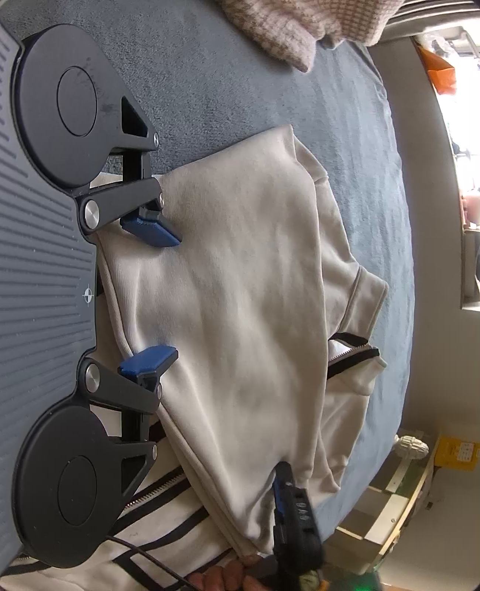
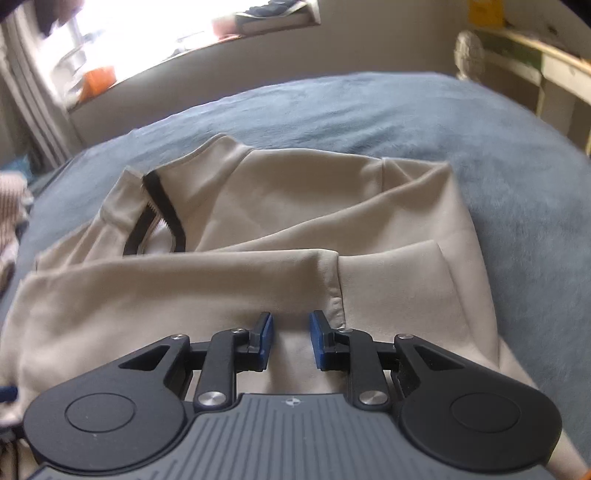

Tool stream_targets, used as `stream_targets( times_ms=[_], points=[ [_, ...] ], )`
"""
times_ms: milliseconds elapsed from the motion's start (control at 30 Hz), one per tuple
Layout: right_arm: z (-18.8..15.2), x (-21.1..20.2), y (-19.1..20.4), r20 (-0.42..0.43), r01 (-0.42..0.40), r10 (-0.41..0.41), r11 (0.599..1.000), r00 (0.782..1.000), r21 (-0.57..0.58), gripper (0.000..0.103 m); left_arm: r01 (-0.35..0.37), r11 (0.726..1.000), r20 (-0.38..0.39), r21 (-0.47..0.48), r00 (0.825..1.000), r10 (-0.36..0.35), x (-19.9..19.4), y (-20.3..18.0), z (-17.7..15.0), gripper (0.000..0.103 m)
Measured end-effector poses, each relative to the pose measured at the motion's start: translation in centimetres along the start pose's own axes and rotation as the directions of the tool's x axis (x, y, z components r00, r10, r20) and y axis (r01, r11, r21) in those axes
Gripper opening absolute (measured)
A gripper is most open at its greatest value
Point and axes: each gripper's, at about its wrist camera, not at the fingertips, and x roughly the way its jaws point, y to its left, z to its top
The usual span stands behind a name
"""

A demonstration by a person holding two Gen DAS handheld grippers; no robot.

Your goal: Fold clothes

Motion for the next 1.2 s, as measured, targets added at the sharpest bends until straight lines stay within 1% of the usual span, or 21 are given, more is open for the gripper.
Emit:
stream_targets(
  times_ms=[33,100,233,467,533,700,833,867,933,1067,1167,1200],
  points=[
    [0.3,-0.1,-0.2,-0.008,-0.01,0.01,0.999,1.0,0.04,0.024,0.0,1.0,-0.003,-0.002,1.0,0.0,0.0,0.0,0.0,0.061],
    [0.9,-0.4,-0.6,-0.005,-0.055,0.056,0.991,0.998,0.123,0.024,0.001,1.0,-0.006,-0.008,1.0,-0.001,0.1,0.0,0.0,0.063],
    [1.2,0.1,0.7,0.015,-0.018,0.018,0.999,1.0,0.036,0.024,0.002,1.0,-0.015,-0.013,1.0,-0.002,0.3,-0.2,0.3,0.067],
    [0.2,1.8,-0.4,0.028,-0.055,0.054,0.998,0.998,0.026,0.024,-0.003,1.0,-0.022,-0.012,1.0,0.003,0.4,-0.3,0.4,0.069],
    [0.2,1.9,-0.3,0.029,-0.056,0.056,0.998,0.998,0.012,0.024,-0.005,1.0,-0.022,-0.011,1.0,0.005,0.4,-0.3,0.4,0.069],
    [0.3,1.8,-0.4,0.023,-0.058,0.057,0.998,0.998,0.022,0.024,-0.013,1.0,-0.026,-0.01,1.0,0.013,0.5,-0.5,0.5,0.069],
    [1.8,1.2,-1.0,-0.019,-0.07,0.074,0.984,0.997,0.164,0.025,-0.015,1.0,-0.033,-0.011,0.999,0.015,0.6,-0.6,0.6,0.069],
    [2.0,0.7,-0.7,-0.013,-0.082,0.086,0.983,0.996,0.162,0.025,-0.016,1.0,-0.035,-0.012,0.999,0.016,0.6,-0.6,0.6,0.069],
    [2.2,-0.1,0.1,0.004,-0.109,0.11,0.983,0.994,0.146,0.025,-0.018,1.0,-0.04,-0.014,0.999,0.017,0.6,-0.6,0.7,0.069],
    [1.5,-1.3,3.3,0.02,-0.158,0.158,0.987,0.987,-0.012,0.025,-0.021,1.0,-0.042,-0.015,0.999,0.021,0.6,-0.6,0.7,0.069],
    [0.6,-0.7,4.9,-0.006,-0.174,0.174,0.979,0.985,-0.111,0.025,-0.025,1.0,-0.042,-0.015,0.999,0.024,0.7,-0.7,0.7,0.07],
    [0.3,-0.2,5.1,-0.023,-0.168,0.166,0.978,0.986,-0.123,0.025,-0.025,1.0,-0.042,-0.015,0.999,0.025,0.7,-0.7,0.7,0.07]
  ],
)
